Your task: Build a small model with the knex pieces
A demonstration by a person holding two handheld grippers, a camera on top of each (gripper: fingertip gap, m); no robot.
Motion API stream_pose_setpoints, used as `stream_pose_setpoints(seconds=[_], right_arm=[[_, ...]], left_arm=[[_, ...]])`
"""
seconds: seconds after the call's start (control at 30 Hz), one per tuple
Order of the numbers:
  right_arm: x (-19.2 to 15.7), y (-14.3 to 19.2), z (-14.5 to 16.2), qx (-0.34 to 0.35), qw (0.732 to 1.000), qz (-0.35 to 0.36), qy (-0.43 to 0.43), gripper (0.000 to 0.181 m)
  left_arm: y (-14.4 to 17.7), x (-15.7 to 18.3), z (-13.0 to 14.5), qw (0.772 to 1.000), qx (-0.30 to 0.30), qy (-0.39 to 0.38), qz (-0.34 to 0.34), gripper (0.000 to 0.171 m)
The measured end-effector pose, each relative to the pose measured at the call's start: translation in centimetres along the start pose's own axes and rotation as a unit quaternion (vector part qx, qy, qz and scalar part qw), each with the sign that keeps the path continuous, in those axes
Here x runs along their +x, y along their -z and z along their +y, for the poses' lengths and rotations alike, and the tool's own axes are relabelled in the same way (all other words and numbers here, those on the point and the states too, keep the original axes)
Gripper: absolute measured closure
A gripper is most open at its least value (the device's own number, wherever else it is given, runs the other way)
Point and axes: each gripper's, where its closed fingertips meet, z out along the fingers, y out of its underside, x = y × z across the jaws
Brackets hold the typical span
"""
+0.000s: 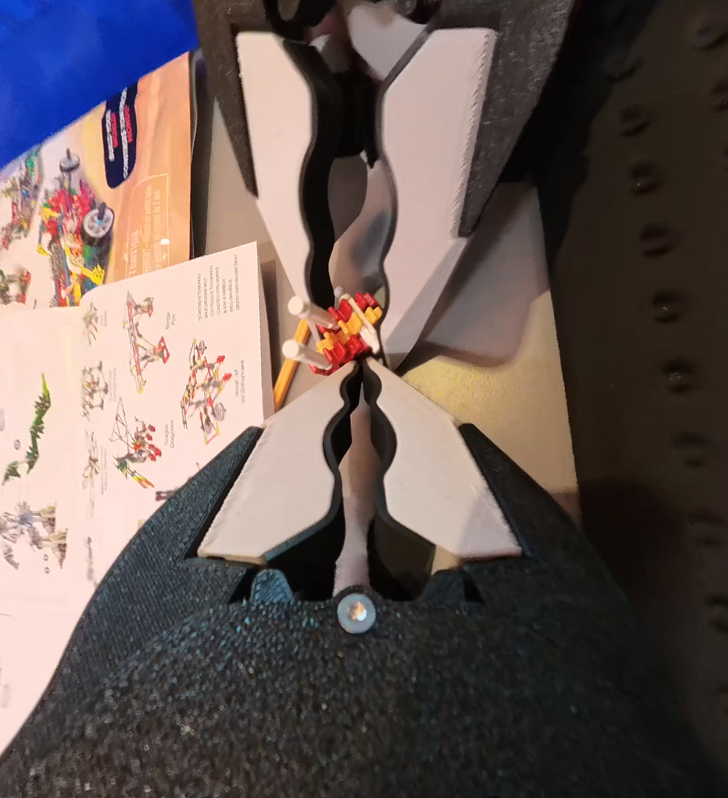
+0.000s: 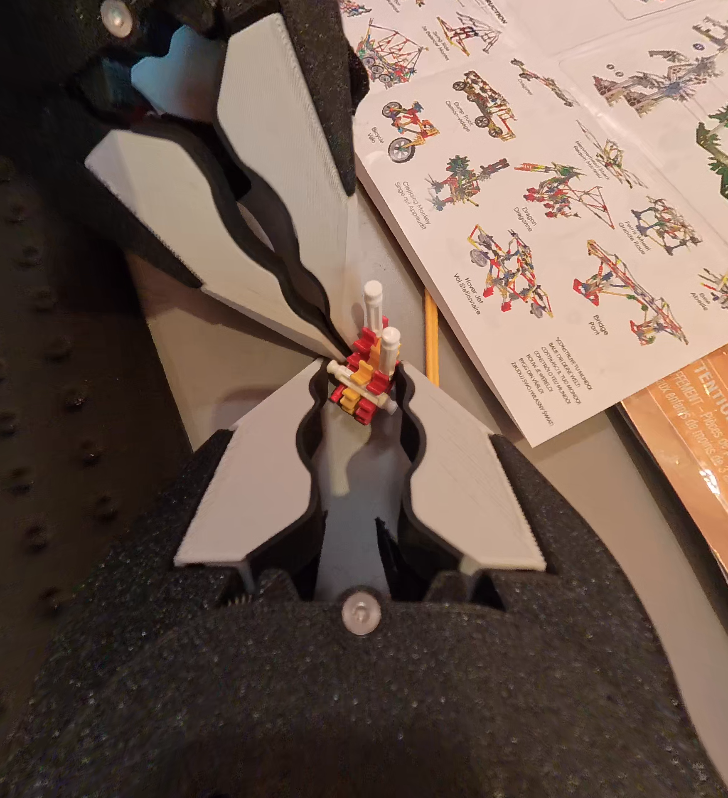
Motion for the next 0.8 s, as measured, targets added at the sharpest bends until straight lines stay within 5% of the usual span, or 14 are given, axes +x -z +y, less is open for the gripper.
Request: stream_pose_setpoints(seconds=[0.5, 0.8], right_arm=[[0.1, 1.1, 0.6, 0.004, 1.000, -0.018, 0.000, 0.139], [0.6, 1.3, 0.7, -0.001, 1.000, -0.012, 0.016, 0.156]], left_arm=[[0.7, -1.0, 0.9, 0.993, 0.016, 0.114, 0.024, 0.138], [0.2, -0.7, 0.4, 0.995, 0.022, 0.090, 0.041, 0.150]])
